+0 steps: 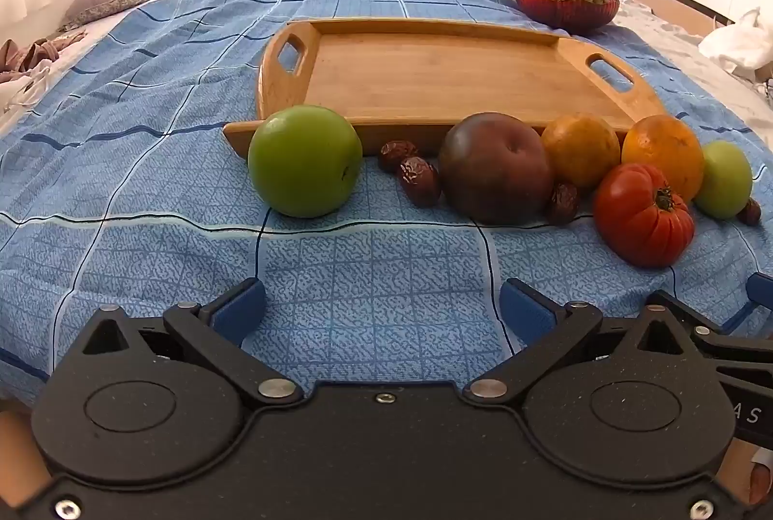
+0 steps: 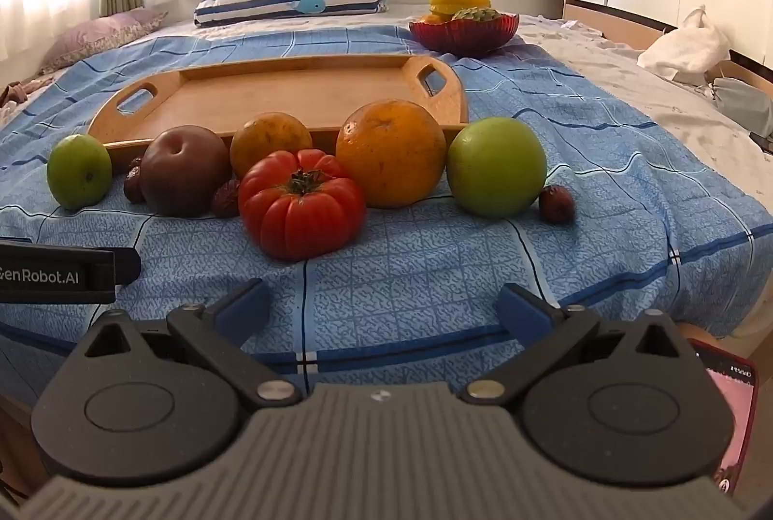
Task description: Organize fruits
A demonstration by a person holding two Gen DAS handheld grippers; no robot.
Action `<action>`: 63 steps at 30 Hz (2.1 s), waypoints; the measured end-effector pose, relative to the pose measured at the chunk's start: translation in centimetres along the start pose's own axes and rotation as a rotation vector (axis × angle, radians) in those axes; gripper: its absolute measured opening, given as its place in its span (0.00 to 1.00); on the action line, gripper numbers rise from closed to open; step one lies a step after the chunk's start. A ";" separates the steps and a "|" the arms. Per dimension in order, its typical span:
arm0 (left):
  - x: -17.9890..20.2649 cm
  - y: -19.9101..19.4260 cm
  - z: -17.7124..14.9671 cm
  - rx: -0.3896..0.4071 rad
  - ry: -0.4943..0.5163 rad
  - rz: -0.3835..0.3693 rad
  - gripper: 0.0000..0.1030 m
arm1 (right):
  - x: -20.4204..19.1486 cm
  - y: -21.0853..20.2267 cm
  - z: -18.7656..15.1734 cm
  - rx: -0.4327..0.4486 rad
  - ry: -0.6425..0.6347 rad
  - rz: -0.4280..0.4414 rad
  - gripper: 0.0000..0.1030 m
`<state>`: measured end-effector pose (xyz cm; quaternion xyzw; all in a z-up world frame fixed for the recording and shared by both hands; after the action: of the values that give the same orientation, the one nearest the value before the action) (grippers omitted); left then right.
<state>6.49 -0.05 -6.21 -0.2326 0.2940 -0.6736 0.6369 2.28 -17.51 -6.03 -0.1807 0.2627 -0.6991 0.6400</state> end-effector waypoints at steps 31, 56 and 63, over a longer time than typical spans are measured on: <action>0.1 0.5 -0.2 -0.014 0.020 0.014 1.00 | -0.2 0.3 0.0 -0.005 -0.014 -0.008 1.00; 0.2 0.1 -0.2 -0.002 0.029 0.019 1.00 | -0.2 0.1 0.0 -0.006 -0.017 -0.009 1.00; 0.3 0.1 -0.2 -0.002 0.029 0.019 1.00 | -0.3 0.1 0.0 -0.007 -0.018 -0.009 1.00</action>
<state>6.42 -0.28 -6.46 -0.2206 0.3060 -0.6705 0.6388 2.38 -17.25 -6.10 -0.1903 0.2585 -0.6995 0.6385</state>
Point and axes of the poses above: each gripper's, at about its wrist camera, not at the fingertips, and y roughly the way its jaws point, x to its right, z to its top, the point moved 9 cm from there along y, roughly the way its jaws point, and after that the axes turned 6 degrees about y, right-handed, at the moved point
